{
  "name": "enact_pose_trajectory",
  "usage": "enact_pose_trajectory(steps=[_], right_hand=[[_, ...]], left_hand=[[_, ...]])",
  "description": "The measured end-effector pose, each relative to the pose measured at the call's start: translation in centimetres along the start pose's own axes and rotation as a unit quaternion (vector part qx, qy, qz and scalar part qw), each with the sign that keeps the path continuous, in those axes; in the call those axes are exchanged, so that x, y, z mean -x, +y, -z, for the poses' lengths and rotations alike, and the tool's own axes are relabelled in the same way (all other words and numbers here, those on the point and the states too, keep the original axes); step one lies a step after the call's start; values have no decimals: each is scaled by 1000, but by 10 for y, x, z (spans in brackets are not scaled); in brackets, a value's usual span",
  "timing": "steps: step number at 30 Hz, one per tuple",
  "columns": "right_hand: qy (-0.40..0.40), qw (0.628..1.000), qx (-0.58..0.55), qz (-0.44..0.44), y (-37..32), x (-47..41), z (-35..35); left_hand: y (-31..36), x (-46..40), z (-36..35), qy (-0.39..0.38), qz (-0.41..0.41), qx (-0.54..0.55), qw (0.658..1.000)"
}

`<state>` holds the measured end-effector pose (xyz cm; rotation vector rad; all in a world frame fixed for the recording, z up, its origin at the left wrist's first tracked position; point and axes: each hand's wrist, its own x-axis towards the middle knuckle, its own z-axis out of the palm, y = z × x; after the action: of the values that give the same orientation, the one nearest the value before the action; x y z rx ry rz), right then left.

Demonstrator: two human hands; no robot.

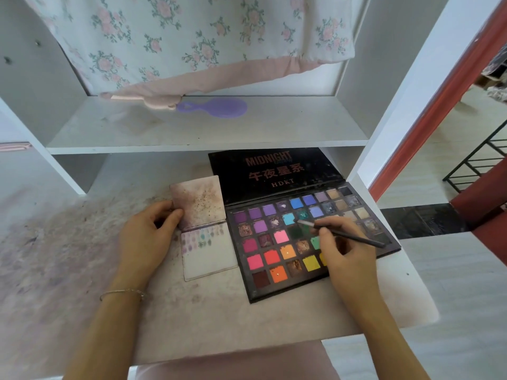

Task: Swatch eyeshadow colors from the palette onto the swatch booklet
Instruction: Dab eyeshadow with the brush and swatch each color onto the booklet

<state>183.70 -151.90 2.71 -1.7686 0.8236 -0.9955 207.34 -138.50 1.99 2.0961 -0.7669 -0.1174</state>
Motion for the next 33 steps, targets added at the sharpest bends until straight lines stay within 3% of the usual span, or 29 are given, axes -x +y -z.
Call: enact_pose_trajectory(steps=[7,11,33], right_hand=[[-105,993,-8,44,-20,2,-51],[-150,985,44,76,-26,6,-77],[-180,970,124,104,-24,9,-87]], left_hand=[[1,1,0,5,5,-1,1000],[0,-1,0,4,-1,-1,1000],[-2,-3,-1,7,-1,10,1000]])
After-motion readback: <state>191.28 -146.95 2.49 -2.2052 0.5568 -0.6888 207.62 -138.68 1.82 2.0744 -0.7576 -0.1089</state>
